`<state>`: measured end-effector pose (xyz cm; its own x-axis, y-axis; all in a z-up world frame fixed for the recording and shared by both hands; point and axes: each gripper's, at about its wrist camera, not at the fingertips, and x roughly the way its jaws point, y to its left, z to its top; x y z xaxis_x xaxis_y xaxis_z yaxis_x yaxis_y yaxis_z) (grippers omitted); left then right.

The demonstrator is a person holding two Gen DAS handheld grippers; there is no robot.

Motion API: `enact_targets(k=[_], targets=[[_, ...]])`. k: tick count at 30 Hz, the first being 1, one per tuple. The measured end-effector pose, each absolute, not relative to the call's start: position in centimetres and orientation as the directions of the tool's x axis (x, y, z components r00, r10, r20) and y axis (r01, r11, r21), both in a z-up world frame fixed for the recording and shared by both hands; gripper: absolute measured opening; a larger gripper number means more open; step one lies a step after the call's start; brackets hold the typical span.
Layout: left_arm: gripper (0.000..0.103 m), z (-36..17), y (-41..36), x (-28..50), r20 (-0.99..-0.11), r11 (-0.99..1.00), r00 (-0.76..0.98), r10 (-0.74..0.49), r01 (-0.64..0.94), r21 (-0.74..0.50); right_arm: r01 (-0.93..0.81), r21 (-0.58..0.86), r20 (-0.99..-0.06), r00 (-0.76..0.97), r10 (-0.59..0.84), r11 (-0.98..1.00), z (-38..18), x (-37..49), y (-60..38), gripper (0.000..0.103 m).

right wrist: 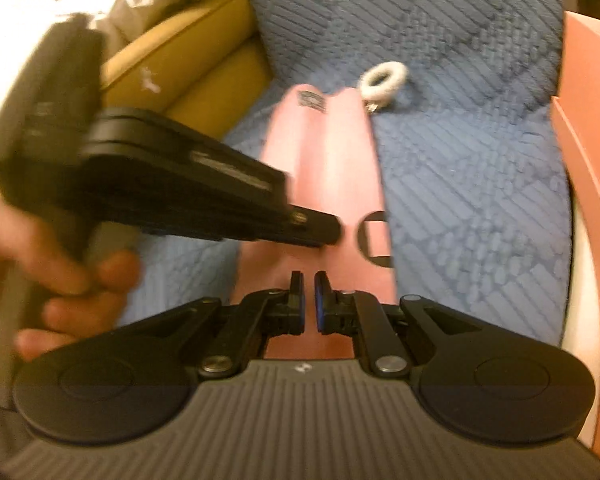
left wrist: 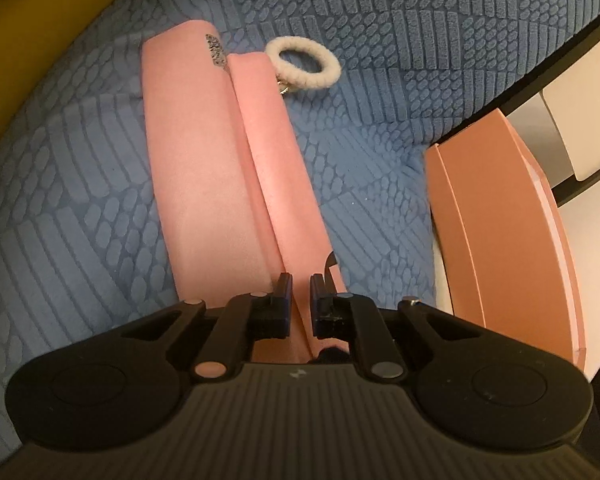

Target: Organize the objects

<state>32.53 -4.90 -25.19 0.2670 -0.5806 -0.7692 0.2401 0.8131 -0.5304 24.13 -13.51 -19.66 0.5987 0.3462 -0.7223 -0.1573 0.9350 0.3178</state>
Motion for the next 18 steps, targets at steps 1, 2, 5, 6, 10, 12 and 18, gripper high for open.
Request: enact_targets(k=[1,2,5,6,10,12,18], targets=[[0.013,-25.2,-4.9,32.5,-0.768,0.812,0.268,-0.582,0.244,-0.53,-0.16,0.301,-0.73,0.596,0.335,0.94,-19.7,24.2,-13.3,0.01],[0.013,-25.3,-4.8,32.5,-0.767,0.811,0.268,-0.583,0.244,-0.532,-0.153,0.289,-0.741,0.59,0.322,0.945,-19.9,24.2,-13.2,0.008],[0.013,-24.9,-4.5,32.4,-0.755,0.81,0.294,-0.586,0.25,-0.531,-0.125,0.319,-0.746,0.578,0.33,0.939,-20.3,24.5,-13.7,0.007],[0.013,-24.8,-4.3,32.4,-0.75,0.807,0.3,-0.589,0.251,-0.534,-0.121,0.326,-0.746,0.575,0.334,0.938,-20.3,24.5,-13.9,0.006],[0.014,-23.9,-3.5,31.7,-0.731,0.8,0.327,-0.599,0.268,-0.536,-0.109,0.344,-0.749,0.567,0.343,0.932,-20.6,24.8,-14.2,0.002],[0.014,-23.3,-2.8,31.0,-0.718,0.798,0.347,-0.603,0.269,-0.539,-0.095,0.376,-0.743,0.564,0.361,0.922,-20.8,24.9,-14.5,0.001],[0.014,-22.7,-1.0,28.2,-0.732,0.824,0.378,-0.567,0.257,-0.505,-0.034,0.47,-0.728,0.55,0.409,0.882,-21.1,24.8,-15.6,0.001]])
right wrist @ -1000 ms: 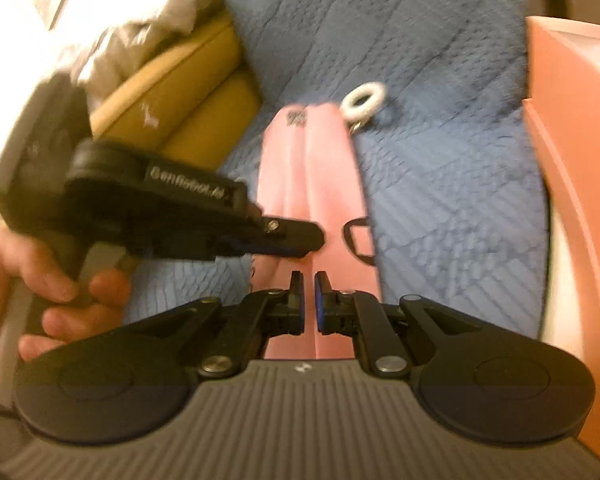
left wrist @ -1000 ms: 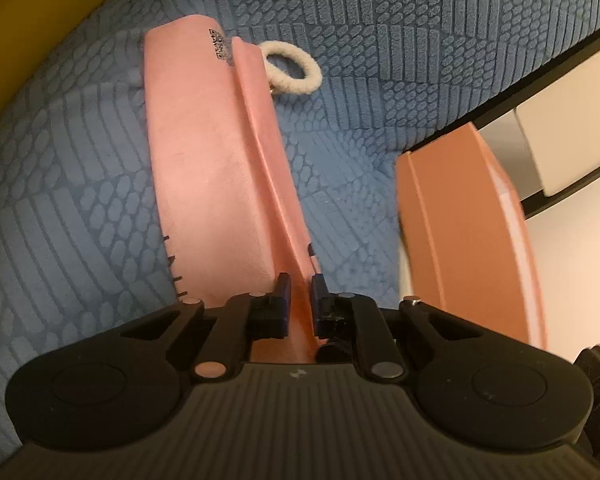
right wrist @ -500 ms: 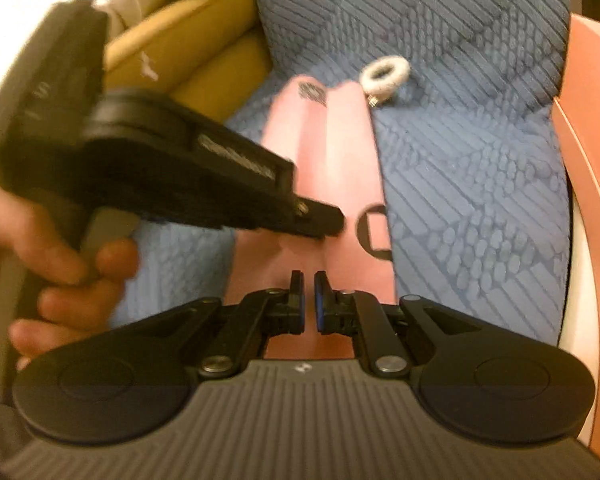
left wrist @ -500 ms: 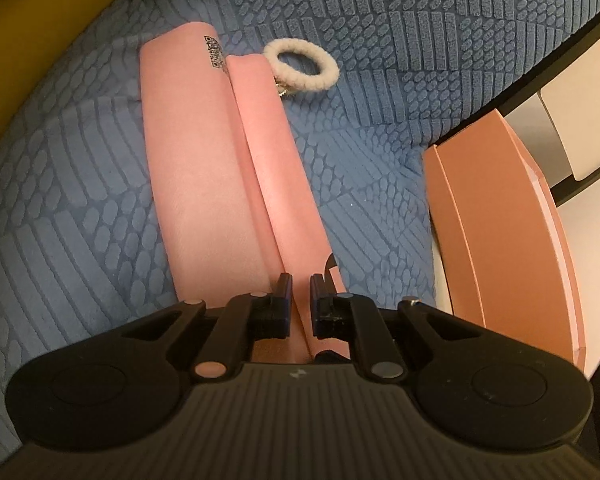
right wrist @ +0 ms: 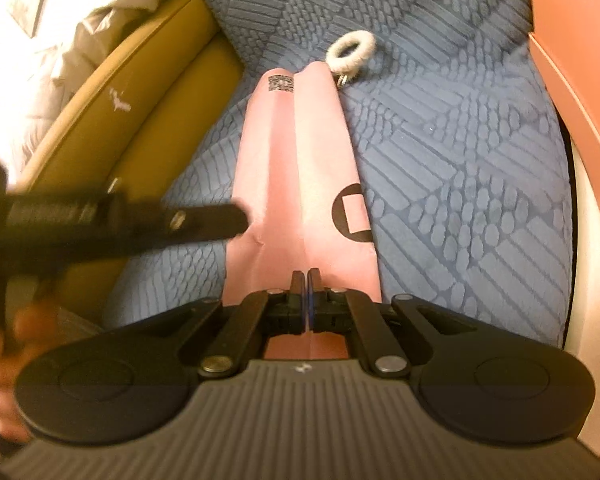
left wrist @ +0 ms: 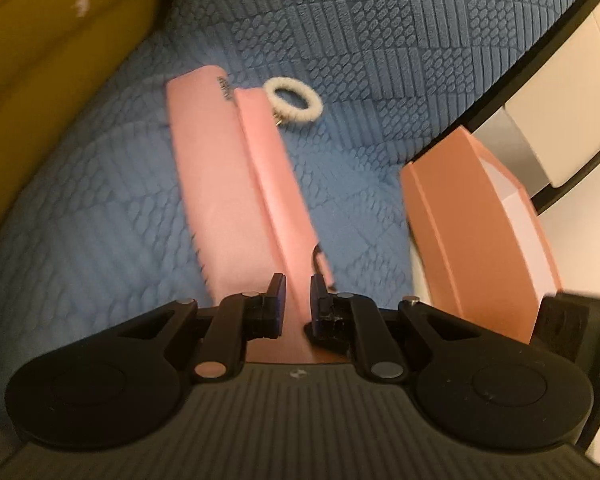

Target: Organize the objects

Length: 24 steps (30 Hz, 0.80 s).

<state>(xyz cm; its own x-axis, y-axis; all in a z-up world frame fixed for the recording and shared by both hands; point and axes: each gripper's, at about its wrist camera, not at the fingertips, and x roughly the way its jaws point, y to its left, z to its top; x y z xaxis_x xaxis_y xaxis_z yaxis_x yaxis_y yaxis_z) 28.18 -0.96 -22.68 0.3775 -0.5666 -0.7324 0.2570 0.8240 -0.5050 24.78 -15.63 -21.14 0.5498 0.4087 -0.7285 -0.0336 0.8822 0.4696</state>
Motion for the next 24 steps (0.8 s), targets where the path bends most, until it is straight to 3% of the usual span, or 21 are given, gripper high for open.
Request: enact_targets(k=[9,14,19,24], targets=[[0.016,-20.7,0.2,22.7,-0.784,0.861,0.356,-0.509,0.223,-0.458,-0.01,0.516,-0.724,0.529,0.443,0.857,-21.4,24.8,-16.1,0.001],[0.044,-18.9,-0.4,18.7,-0.812,0.871,0.328,-0.483,0.274,-0.407,0.008,0.539,-0.726,0.512,0.459,0.843,-21.5,25.0,-16.5,0.001],[0.065,-18.2,-1.8,15.1,-0.826,0.847,0.278,-0.491,0.375,-0.377,0.013,0.545,-0.725,0.509,0.464,0.838,-21.6,24.9,-16.6,0.001],[0.067,-19.5,-4.4,13.1,-0.871,0.831,0.22,-0.44,0.468,-0.301,0.015,0.543,-0.727,0.509,0.461,0.84,-21.6,24.8,-16.7,0.001]])
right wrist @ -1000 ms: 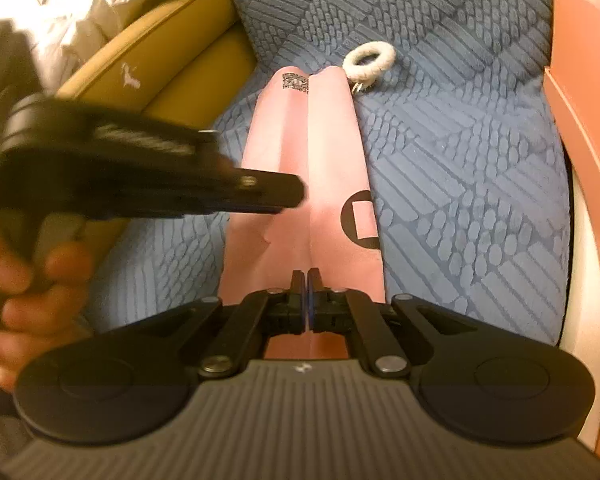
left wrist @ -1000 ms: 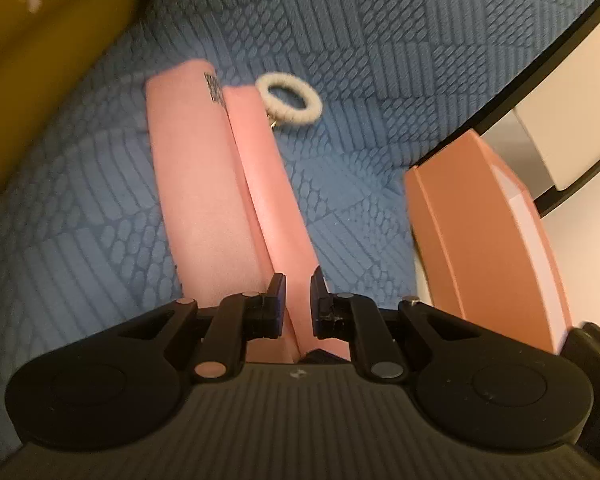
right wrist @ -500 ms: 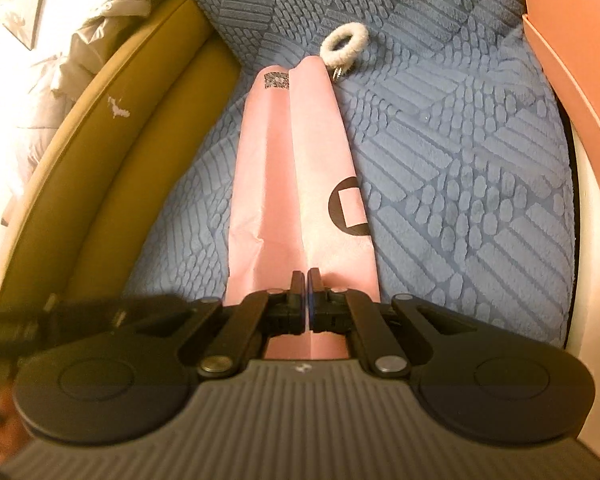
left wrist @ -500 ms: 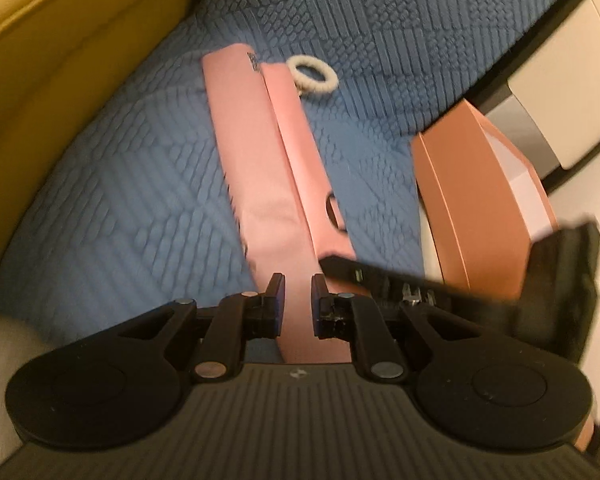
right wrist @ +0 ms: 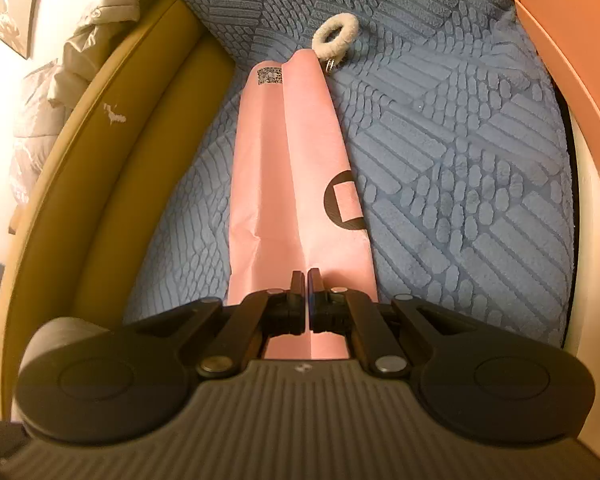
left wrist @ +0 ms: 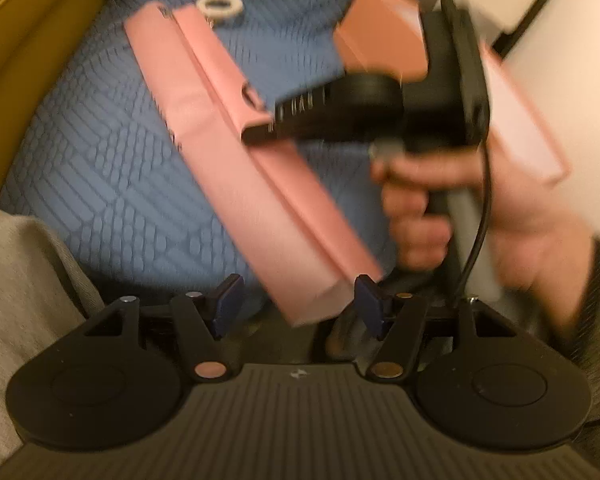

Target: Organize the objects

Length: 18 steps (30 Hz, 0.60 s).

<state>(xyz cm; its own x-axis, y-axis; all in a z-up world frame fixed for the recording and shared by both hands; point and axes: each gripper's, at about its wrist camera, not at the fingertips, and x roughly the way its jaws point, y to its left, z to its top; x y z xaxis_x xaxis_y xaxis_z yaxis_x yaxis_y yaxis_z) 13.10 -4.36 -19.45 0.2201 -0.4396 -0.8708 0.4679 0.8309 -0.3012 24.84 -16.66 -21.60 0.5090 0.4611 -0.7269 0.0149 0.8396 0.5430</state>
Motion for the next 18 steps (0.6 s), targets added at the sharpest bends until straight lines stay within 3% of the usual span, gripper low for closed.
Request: enact_targets(k=[8,15,18], targets=[[0.069,-21.4,-5.6,12.8,-0.898,0.861,0.283,-0.336,0.479,-0.171,-0.011,0.53,-0.73,0.504,0.462,0.848,-21.4,24.6,-16.6,0.002],[0.069,-20.0,-5.6,12.0,-0.857,0.901,0.443,-0.263,0.431,-0.053,-0.099,0.453,-0.747,0.5,0.438,0.886,-20.5,24.1,-14.9,0.009],[0.069,-19.0,-4.8,11.8,-0.837,0.922,0.487,-0.251,0.382,-0.054,-0.146,0.402,-0.759,0.498,0.419,0.904,-20.4,23.8,-13.7,0.016]])
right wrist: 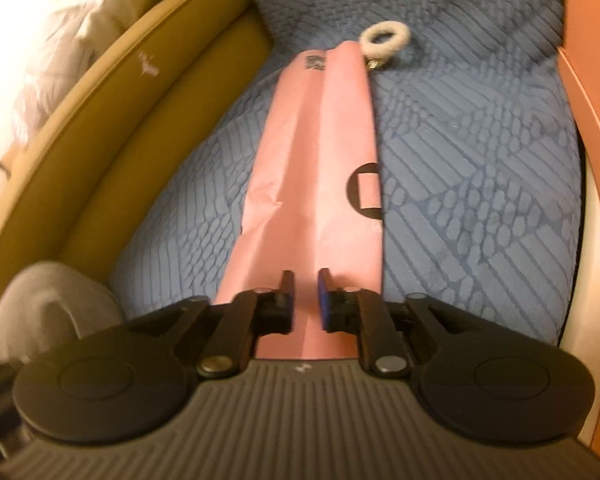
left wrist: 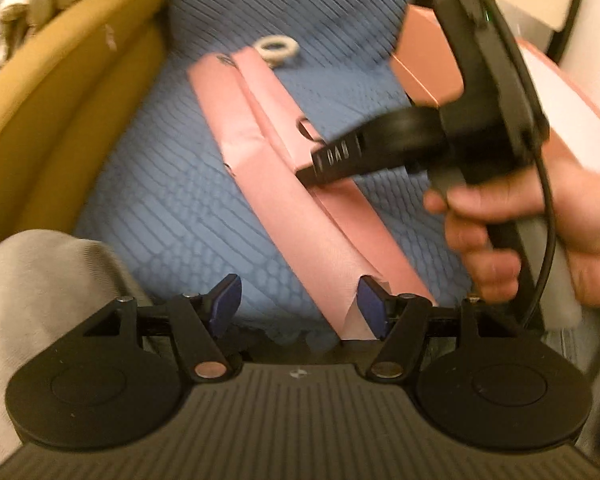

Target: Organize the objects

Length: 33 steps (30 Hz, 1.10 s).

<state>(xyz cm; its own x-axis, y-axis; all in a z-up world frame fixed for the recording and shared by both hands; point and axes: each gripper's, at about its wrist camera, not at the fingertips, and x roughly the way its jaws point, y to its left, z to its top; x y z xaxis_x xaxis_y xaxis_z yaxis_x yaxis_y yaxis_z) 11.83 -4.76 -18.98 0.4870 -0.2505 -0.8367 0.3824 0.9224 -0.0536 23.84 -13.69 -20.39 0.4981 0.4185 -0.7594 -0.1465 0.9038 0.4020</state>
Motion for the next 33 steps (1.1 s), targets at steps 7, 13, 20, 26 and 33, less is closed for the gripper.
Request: enact_targets(k=[7,13,20,26,33], targets=[[0.069,-17.0,-4.2,11.2,-0.766,0.951,0.612,-0.196,0.311,0.005,-0.203,0.271,-0.778,0.529,0.338,0.941,-20.4,23.4,-12.0,0.017],[0.069,-16.2,-3.1,10.8,-0.746,0.98,0.66,-0.088,0.193,0.055,-0.199,0.171,-0.793,0.553,0.255,0.965,-20.4,23.2,-11.3,0.017],[0.069,-15.5,-1.6,11.3,-0.702,0.994,0.712,0.028,0.051,0.092,-0.231,0.172,-0.793,0.544,0.274,0.958,-20.3,22.8,-10.6,0.017],[0.069,-15.6,-2.0,13.1,-0.677,0.992,0.735,0.041,0.048,0.113,-0.226,0.176,-0.792,0.545,0.274,0.958,-20.4,22.9,-10.4,0.017],[0.069,-15.7,-1.4,14.6,-0.658,0.993,0.748,0.085,-0.01,0.117,-0.233,0.198,-0.792,0.535,0.296,0.952,-20.3,22.6,-10.5,0.017]])
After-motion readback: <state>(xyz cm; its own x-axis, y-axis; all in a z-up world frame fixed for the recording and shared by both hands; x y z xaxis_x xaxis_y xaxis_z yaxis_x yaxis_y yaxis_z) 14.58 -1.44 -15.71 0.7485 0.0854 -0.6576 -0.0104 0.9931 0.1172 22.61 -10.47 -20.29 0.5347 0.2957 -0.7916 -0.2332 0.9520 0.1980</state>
